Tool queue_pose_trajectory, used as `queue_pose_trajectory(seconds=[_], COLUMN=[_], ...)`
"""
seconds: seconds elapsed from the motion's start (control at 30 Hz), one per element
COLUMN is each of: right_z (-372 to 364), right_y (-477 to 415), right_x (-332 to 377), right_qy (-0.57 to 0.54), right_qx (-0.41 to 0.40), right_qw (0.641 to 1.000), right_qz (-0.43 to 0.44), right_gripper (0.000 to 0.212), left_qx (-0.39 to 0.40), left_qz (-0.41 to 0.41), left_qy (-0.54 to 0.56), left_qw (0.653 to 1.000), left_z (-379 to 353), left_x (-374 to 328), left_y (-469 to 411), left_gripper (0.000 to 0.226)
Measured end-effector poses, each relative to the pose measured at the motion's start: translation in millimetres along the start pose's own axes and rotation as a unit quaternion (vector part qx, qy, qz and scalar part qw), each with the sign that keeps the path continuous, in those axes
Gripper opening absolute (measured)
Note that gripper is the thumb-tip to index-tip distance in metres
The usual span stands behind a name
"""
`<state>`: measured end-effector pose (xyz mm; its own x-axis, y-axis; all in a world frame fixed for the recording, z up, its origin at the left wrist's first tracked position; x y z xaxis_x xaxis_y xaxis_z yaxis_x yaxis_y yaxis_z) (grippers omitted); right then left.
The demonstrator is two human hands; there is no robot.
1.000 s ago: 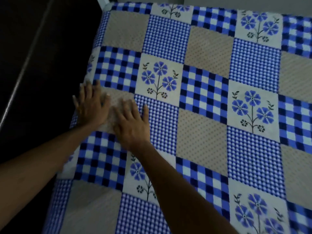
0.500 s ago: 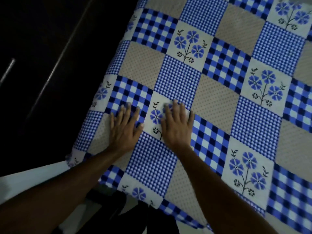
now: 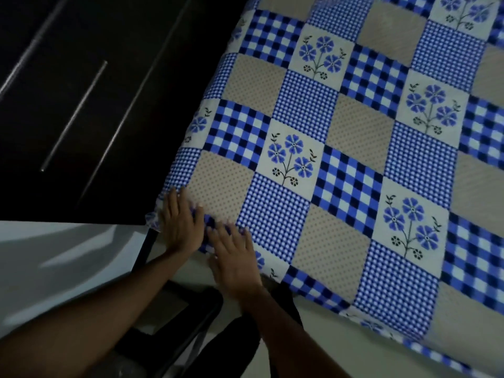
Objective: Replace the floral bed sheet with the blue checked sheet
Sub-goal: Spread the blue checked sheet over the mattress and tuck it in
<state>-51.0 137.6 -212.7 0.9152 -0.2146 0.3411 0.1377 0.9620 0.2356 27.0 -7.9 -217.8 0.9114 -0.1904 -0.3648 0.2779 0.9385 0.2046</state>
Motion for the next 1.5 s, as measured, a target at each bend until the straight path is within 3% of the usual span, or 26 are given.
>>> queue_pose_trajectory(seconds=[0.23,0.5,0.63,0.8,0.93,1.07,1.23,1.33,1.4,1.5], right_z=[95,91,55,13,-1,28,91,103,94,65], right_y=[42,175,294,416,472,497,492,502,532,602], right_x=[-201,-396,-431,-421,-415,-455,-544,-599,-633,-659], right_qy=[0.001,-0.006,-0.023,-0.058,-0.088,-0.122,-0.08,-0.082,-0.109,-0.126], right_qx=[-0.059,-0.069,-0.102,-0.141,-0.156,-0.208,-0.221,-0.186,-0.161,-0.17], right_qw=[0.971,0.894,0.844,0.782,0.769,0.76,0.83,0.846,0.824,0.761], right_qz=[-0.233,-0.442,-0.526,-0.605,-0.614,-0.604,-0.505,-0.492,-0.533,-0.613], right_gripper=[0.06,0.062,0.062,0.063,0.062,0.057,0.058,0.06,0.059,0.057], left_qx=[0.056,0.173,0.222,0.221,0.253,0.258,0.233,0.221,0.237,0.257], left_qz=[-0.269,-0.531,-0.55,-0.597,-0.666,-0.662,-0.615,-0.617,-0.618,-0.626], left_qy=[0.058,0.002,-0.051,-0.147,-0.171,-0.144,-0.085,-0.114,-0.127,-0.149], left_qw=[0.96,0.83,0.804,0.757,0.68,0.689,0.748,0.747,0.739,0.721], left_z=[-41,-160,-218,-262,-281,-289,-302,-330,-352,-384], left_x=[-181,-394,-439,-429,-421,-472,-591,-653,-689,-721], left_y=[11,118,198,313,400,425,416,414,421,452], left_gripper=[0.059,0.062,0.064,0.065,0.063,0.06,0.057,0.061,0.066,0.071])
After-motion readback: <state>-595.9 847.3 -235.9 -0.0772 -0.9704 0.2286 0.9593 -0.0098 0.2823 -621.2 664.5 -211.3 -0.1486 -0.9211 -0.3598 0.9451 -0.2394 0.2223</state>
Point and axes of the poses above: each hand's wrist, its own y-axis away from the middle knuckle, its own z-axis out of the back of the hand, x = y × z, the point moved 8 cm from there along -y, towards the middle knuckle, and after that the axes turned 9 degrees about y, right-handed, at the moved point
